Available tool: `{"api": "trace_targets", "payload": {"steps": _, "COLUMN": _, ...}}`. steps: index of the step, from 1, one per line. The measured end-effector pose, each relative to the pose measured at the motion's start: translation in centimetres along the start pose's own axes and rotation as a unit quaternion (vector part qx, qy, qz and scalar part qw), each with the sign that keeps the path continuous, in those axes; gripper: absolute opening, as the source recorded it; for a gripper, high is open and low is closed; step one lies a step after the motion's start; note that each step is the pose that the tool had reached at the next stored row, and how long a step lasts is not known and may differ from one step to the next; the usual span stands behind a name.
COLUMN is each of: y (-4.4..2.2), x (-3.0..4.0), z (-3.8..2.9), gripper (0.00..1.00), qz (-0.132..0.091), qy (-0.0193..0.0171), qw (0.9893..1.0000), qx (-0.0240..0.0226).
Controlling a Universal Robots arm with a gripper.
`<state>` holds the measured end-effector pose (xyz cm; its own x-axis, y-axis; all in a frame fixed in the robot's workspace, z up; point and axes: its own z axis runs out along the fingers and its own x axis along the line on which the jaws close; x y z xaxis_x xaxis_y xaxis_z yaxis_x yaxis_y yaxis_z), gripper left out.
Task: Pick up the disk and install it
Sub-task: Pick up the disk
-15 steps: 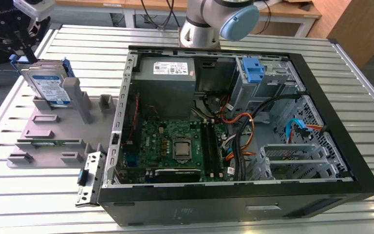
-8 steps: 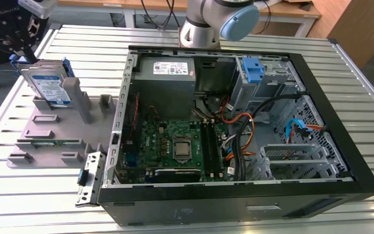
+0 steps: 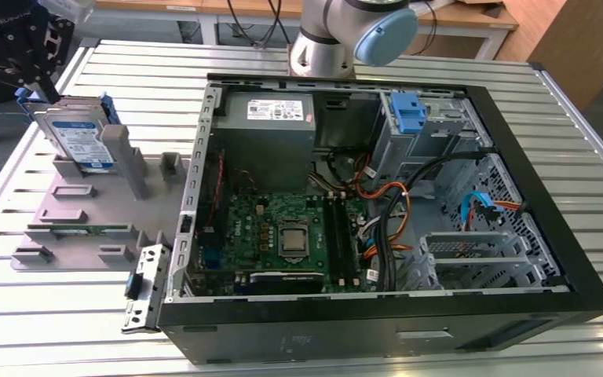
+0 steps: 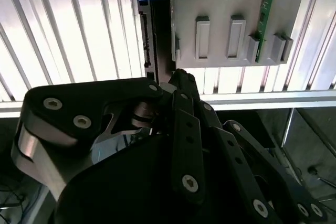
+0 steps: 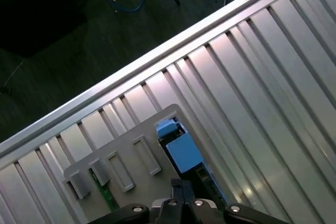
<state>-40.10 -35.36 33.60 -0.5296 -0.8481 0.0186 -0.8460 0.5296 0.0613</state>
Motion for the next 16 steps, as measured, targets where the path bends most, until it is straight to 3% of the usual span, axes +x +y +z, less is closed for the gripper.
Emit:
{"api": "trace_targets", "payload": {"steps": 4, "y": 0.0, "x": 0.0, "z": 0.02, "gripper": 0.11, "qz": -0.036, "qy": 0.0022, "qw": 0.9994, "qx": 0.0007}}
{"api": "trace_targets", "payload": {"steps": 8, "y": 0.0, "x": 0.0, "z": 0.05, "gripper": 0.11, "qz": -0.071, "qy": 0.0042, "qw": 0.9975, "qx": 0.0017}}
{"api": "trace_targets", "payload": {"steps": 11, "y": 0.0, "x": 0.0, "z": 0.07, "gripper": 0.11, "qz": -0.095, "qy": 0.0054, "qw": 0.9954, "qx": 0.0026}}
{"api": "trace_targets", "payload": {"steps": 16, "y": -0.01, "x": 0.0, "z": 0.09, "gripper": 0.11, "qz": -0.137, "qy": 0.0076, "qw": 0.9905, "qx": 0.0041}}
